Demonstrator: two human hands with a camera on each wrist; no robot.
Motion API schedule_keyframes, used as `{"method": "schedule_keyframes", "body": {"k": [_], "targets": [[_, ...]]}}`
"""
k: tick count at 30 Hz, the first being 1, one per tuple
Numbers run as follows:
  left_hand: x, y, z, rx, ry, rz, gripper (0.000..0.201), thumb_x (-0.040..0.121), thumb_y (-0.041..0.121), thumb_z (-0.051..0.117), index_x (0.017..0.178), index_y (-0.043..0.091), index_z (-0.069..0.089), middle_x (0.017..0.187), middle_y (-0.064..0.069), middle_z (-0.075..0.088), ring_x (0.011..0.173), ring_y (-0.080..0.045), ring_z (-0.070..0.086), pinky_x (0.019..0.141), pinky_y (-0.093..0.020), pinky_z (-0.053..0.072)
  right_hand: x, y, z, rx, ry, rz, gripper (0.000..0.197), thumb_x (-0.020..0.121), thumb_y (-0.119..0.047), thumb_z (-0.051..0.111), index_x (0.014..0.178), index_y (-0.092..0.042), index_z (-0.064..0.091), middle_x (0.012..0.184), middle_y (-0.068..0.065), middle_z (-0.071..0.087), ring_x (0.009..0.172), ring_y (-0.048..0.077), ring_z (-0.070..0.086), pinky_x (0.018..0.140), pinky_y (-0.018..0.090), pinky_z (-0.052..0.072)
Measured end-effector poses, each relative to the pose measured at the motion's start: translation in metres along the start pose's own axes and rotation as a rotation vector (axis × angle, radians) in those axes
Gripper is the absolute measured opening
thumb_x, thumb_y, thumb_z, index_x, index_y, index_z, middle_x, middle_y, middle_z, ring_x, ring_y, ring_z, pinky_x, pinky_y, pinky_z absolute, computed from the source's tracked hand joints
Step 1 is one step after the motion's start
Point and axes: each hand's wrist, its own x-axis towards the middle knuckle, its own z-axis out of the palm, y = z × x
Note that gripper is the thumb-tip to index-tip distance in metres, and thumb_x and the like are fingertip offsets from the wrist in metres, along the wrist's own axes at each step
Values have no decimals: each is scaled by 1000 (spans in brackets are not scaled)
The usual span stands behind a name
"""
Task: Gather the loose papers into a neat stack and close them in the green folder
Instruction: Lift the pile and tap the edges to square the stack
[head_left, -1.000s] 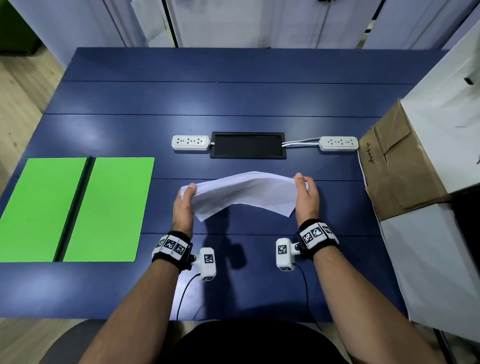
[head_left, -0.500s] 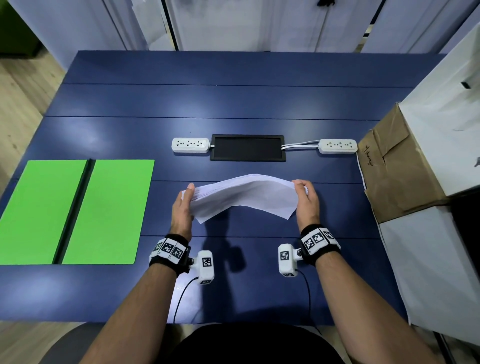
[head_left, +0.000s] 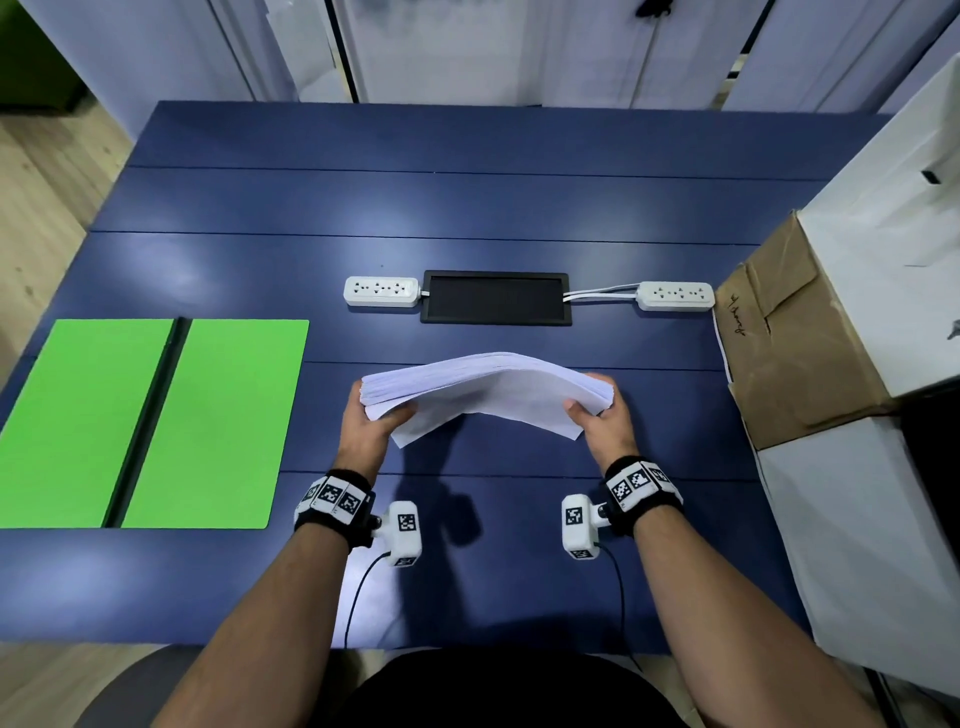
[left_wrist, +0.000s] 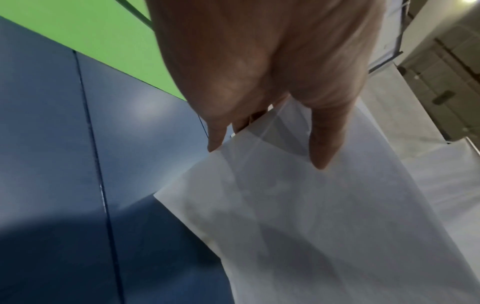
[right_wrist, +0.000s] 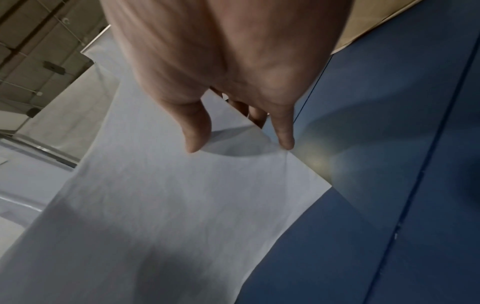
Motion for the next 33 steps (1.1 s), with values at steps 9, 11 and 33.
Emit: {"method": "schedule_keyframes", "body": {"k": [9,11,33], "targets": [[8,-3,-5,-51,-41,-31,35,73,8,74,105,18,64,95,7,73,90,-9,65,89,-27,50,10,1,-2,9,-51,73,45,81,7,72,121,-10,60,113,4,71,102,18,67,95,31,50],[7,-1,-1,-18,-60,-11,43,67,6,75,106,21,63,99,6,71,90,-5,65,87,-23,51,12,1,0,11,-39,68,48,79,7,73,121,-13,60,115,4,71,103,18,67,94,31,52],[-3,5,-10,5,-96,58,17,92,5,71,105,-4,67,92,-6,67,81,-14,61,75,-24,49,1,-5,-6,-84,8,-177,16,90,-2,64,90,-17,69,82,-7,68,74,1,60,73,14,48]]}}
